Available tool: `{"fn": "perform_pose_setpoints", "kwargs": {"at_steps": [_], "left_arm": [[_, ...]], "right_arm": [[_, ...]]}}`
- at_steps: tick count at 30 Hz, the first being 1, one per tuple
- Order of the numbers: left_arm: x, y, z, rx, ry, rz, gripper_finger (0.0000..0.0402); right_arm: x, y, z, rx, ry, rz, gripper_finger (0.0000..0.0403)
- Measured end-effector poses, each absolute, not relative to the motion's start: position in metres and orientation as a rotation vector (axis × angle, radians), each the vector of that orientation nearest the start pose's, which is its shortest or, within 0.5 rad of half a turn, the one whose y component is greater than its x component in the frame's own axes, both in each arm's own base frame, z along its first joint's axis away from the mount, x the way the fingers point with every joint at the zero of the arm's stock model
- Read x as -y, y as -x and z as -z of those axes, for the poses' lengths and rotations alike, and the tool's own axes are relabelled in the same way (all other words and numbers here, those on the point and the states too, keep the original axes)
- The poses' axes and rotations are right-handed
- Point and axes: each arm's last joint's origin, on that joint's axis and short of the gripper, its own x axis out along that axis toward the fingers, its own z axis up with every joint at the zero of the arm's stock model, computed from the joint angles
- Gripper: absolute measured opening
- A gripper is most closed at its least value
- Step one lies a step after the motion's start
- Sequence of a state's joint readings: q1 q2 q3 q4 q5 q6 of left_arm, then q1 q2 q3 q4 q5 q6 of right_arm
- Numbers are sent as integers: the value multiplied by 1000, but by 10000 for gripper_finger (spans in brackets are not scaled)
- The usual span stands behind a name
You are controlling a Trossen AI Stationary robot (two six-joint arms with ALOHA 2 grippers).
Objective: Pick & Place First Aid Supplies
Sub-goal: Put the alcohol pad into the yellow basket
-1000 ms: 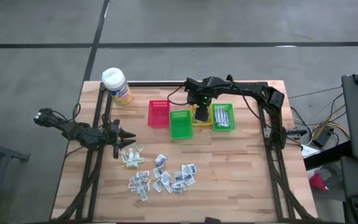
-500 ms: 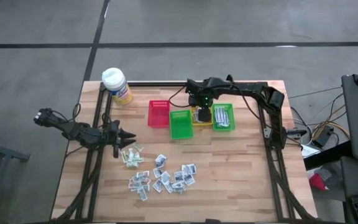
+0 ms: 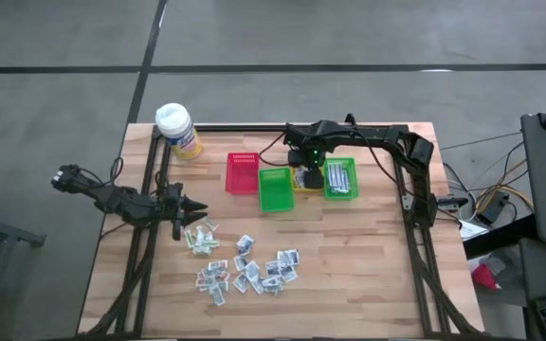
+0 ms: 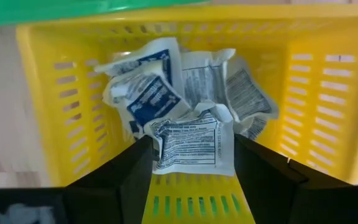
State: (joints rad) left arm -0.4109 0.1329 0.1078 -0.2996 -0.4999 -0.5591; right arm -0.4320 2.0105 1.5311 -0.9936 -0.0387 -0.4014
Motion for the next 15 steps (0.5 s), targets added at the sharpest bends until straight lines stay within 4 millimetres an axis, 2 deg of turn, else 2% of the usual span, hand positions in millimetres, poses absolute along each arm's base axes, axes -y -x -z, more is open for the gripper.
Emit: {"fn": "perform_pose_setpoints", "kwargs": {"at_steps": [4,10,15], "left_arm": [[24,-91,-163,-257,412,-166,131],[24,-91,-163,-258,411,-166,131],[24,-91,-163,-258,411,-166,131]], "right_arm": [[161,-351,-187,-1466,0,4,215],[161,-358,-194,-1377,-8,-77,215],[169,-362,-199,-1367,48,64,215]]}}
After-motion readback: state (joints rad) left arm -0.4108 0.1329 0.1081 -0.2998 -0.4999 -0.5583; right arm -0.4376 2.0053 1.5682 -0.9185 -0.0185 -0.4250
